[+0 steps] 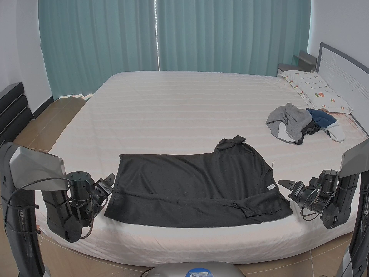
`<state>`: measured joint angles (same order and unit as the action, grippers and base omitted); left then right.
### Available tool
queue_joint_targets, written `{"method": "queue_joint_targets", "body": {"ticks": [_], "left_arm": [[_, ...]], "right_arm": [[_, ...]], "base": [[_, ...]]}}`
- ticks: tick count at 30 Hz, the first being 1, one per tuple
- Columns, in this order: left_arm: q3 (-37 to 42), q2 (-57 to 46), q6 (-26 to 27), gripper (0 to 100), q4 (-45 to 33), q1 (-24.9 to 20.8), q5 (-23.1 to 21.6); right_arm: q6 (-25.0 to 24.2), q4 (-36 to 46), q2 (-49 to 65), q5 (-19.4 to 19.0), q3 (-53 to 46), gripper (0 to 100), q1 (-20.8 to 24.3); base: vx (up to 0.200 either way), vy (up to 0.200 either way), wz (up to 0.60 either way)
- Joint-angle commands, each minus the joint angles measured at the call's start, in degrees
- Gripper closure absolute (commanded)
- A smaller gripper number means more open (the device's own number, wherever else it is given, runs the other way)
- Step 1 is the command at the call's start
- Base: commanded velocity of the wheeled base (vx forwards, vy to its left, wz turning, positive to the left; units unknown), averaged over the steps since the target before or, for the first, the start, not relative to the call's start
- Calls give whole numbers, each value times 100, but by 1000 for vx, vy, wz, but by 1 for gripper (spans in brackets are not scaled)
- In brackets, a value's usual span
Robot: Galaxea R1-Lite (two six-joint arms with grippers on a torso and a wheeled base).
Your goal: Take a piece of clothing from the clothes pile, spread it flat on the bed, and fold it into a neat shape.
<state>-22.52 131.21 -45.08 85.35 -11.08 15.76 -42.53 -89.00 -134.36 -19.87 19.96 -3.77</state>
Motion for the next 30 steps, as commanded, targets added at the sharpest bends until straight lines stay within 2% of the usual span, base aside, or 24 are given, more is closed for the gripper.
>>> {"method": "queue_joint_targets", "body": {"ticks": [1, 9, 17, 30], "left_arm": [[485, -1141, -220, 0, -18, -43, -583], [415, -851, -326, 0, -176, -448, -583], [353, -667, -326, 0, -176, -588, -566], [89, -579, -326, 0, -203, -615, -539]], "right_arm": [[-150, -73, 42, -8, -18, 0, 25], [-159, -82, 51, -17, -71, 0, 51], [-159, -82, 42, -17, -88, 0, 60], [-150, -82, 33, -8, -115, 0, 139]], "base": [[0, 0, 0], [0, 0, 0], [0, -200, 0], [0, 0, 0]]}}
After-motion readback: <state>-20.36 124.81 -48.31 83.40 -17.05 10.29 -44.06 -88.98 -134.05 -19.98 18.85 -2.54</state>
